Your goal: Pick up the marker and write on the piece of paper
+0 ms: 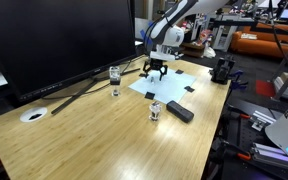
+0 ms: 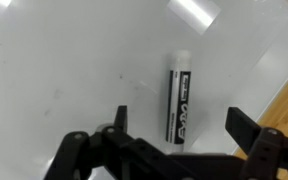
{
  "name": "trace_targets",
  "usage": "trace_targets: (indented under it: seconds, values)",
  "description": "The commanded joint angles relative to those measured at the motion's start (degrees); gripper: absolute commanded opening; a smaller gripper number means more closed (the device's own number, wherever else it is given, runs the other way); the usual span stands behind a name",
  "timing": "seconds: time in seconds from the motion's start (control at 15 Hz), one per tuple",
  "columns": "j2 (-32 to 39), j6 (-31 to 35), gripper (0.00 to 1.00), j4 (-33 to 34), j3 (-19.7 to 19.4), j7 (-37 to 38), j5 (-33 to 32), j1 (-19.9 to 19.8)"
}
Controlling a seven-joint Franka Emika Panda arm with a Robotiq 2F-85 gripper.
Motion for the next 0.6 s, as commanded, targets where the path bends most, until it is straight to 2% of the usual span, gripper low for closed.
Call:
trace_targets:
  seconds: [0.0,0.33,0.53]
  values:
    - [0.5,-6.8,1.00,4.3,-2.2,3.2,-2.8,1.4]
    - [3.1,-18.8,1.00,11.8,-3.4,7.3,-6.8,1.8]
    - [6.1,-20.9,1.00,15.7,-2.9,7.3,-6.4,1.3]
